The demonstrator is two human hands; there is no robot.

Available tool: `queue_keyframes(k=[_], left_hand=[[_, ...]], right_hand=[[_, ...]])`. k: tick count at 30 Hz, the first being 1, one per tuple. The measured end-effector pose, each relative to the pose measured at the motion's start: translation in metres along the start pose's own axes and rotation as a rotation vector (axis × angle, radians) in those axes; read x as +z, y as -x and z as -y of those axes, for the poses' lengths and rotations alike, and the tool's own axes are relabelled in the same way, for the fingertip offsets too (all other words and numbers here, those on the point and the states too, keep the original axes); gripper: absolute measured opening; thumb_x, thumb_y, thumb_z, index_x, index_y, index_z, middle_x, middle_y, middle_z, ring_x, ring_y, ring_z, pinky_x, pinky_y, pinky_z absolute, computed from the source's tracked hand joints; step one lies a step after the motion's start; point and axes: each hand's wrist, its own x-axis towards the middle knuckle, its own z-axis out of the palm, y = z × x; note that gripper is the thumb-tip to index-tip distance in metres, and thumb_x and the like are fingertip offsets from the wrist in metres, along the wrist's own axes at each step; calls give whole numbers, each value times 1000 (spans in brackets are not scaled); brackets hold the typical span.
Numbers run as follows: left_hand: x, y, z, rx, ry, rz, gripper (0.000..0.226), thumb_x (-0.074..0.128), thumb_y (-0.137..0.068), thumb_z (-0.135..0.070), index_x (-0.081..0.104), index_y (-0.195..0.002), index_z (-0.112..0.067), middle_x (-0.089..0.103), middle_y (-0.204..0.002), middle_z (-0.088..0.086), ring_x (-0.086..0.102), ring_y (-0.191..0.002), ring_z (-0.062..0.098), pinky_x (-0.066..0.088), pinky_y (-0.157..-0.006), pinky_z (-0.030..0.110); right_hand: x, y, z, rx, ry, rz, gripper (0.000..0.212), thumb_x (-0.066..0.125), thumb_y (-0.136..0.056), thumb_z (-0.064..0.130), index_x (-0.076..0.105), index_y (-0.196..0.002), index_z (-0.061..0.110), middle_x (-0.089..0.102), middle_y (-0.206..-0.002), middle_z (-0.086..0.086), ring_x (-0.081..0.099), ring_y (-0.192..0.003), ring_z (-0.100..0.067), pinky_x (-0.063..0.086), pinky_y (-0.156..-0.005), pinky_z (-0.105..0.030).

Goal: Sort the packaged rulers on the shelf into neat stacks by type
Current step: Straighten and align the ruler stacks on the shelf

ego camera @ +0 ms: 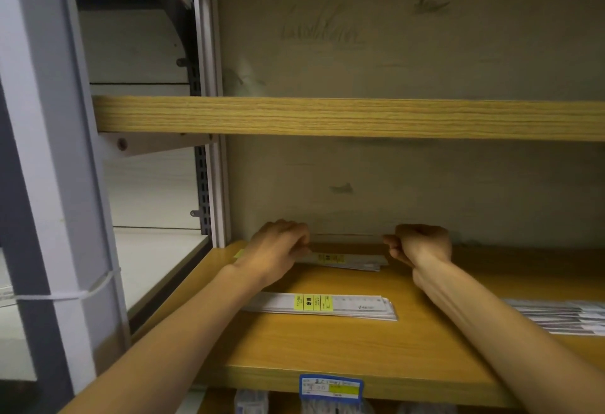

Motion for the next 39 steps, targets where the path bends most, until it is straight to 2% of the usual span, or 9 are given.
queue_keyframes(k=[3,5,8,12,19,24,30,36,39], left_hand=[[7,-4,2,-45,13,147,22,52,-95,-38,55,-113,-25,57,-111,-3,53,-99,16,45,-83,30],[14,-8,3,-66,9,222,30,53,-95,-40,54,-122,-28,56,-121,-2,52,-108,18,44,-90,30],[21,-13,4,-128,15,304,44,54,-94,-40,45,-137,-30,48,-136,0,47,-121,22,41,-101,36],[30,-15,6,-142,0,314,39,50,-97,-34,45,-136,-31,54,-129,3,51,-114,21,43,-100,39],[23,-14,1,-94,-93,152,29,41,-100,-17,51,-126,-26,55,-127,6,52,-111,26,42,-89,32],[11,-7,1,-73,-115,71,38,44,-94,-9,44,-128,-26,56,-128,3,53,-110,26,44,-89,34],[-5,6,-2,-47,-138,-58,34,46,-94,-7,49,-123,-23,64,-113,4,62,-93,22,47,-71,29],[-23,22,-11,-17,-112,-215,28,48,-93,-2,56,-118,-14,67,-101,9,64,-80,27,52,-65,35],[-31,28,-14,-11,-111,-295,26,55,-89,2,60,-112,-10,69,-91,10,65,-70,29,52,-55,36]], right_hand=[[-5,-6,1,5,-44,-26,19,54,-96,7,55,-78,13,68,-78,-12,65,-61,-17,48,-47,-24],[-9,-9,3,12,-73,-44,18,53,-97,8,55,-80,13,68,-78,-11,65,-59,-17,46,-39,-21],[-16,-11,5,25,-79,-58,15,53,-97,11,56,-83,13,69,-78,-10,63,-57,-15,45,-37,-19],[-23,-13,6,18,-90,-65,9,54,-97,10,60,-91,10,69,-81,-11,65,-61,-15,45,-41,-21],[-28,-15,5,36,-155,-82,10,55,-95,9,58,-88,14,70,-83,-10,69,-67,-17,47,-46,-25],[-28,-10,7,33,-197,-111,16,53,-96,7,56,-83,15,67,-77,-6,66,-62,-15,46,-45,-24],[-29,2,4,58,-137,-134,22,55,-95,6,55,-73,9,66,-70,-10,57,-55,-16,45,-50,-26],[-32,12,-1,93,-68,-130,13,59,-94,9,61,-82,3,69,-73,-11,56,-52,-13,47,-52,-25],[-34,21,-4,88,2,-104,19,58,-93,5,61,-75,4,70,-75,-11,52,-50,-11,45,-53,-24]])
